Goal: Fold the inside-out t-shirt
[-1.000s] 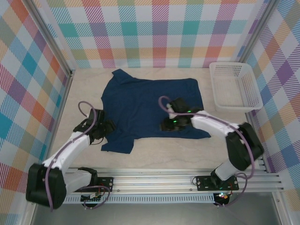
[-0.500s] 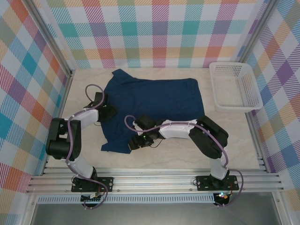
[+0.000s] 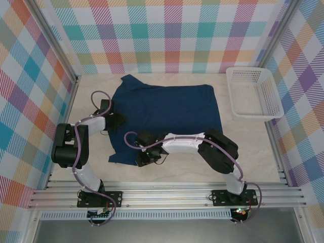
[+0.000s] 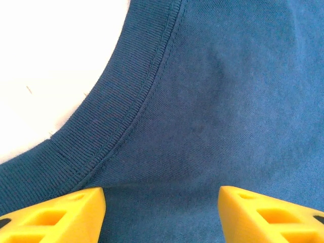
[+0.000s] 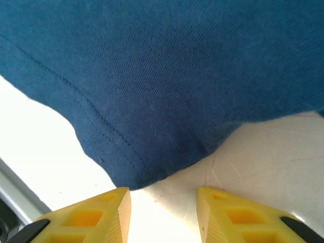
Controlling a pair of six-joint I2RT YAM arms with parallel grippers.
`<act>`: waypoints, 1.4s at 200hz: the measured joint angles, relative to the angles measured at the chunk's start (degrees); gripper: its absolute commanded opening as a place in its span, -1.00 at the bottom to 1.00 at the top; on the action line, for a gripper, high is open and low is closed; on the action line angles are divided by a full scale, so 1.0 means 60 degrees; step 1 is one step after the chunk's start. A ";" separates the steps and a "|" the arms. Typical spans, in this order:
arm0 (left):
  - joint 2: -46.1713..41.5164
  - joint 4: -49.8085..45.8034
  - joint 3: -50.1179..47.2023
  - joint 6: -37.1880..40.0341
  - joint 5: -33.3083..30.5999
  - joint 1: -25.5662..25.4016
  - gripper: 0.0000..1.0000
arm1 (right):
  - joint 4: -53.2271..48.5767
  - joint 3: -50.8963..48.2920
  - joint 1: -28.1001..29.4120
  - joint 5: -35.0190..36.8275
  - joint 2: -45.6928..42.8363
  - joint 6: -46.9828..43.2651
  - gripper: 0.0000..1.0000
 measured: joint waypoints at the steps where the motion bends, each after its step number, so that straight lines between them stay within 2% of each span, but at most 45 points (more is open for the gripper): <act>1: 0.0000 0.0000 0.0000 0.0000 0.0000 0.0004 0.22 | -0.0047 0.0036 0.0011 0.0029 0.0022 0.0011 -0.25; 21: 0.0015 0.0004 0.0000 0.0106 0.0029 0.0033 0.22 | -0.0583 0.0470 0.0157 0.0415 0.0204 0.0051 -0.23; 67: 0.0022 0.0040 0.0000 0.0142 0.0113 0.0069 0.22 | -0.0492 0.0495 0.0284 0.0583 0.0186 0.0051 -0.03; 122: 0.0022 0.0040 0.0004 0.0160 0.0175 0.0095 0.22 | -0.0364 0.0849 0.0310 0.0732 0.0335 -0.0149 -0.02; 140: 0.0040 0.0036 0.0036 0.0175 0.0200 0.0102 0.22 | -0.0408 0.1177 0.0379 0.0896 0.0579 -0.0229 -0.15; 187: 0.0047 0.0029 0.0055 0.0178 0.0200 0.0106 0.22 | -0.0947 0.1559 0.0517 0.1453 0.0929 -0.0379 -0.74; 209: 0.0047 0.0025 0.0058 0.0211 0.0200 0.0113 0.22 | -0.0976 0.1424 0.0521 0.1545 0.0838 -0.0397 -0.90; 235: 0.0098 -0.0029 0.0127 0.0284 0.0211 0.0160 0.22 | -0.1024 0.0794 0.0525 0.1351 0.0386 -0.0386 -1.00; 280: 0.0189 -0.0047 0.0259 0.0361 0.0204 0.0255 0.22 | -0.1384 -0.0066 0.0586 0.0794 -0.0266 -0.0393 -0.95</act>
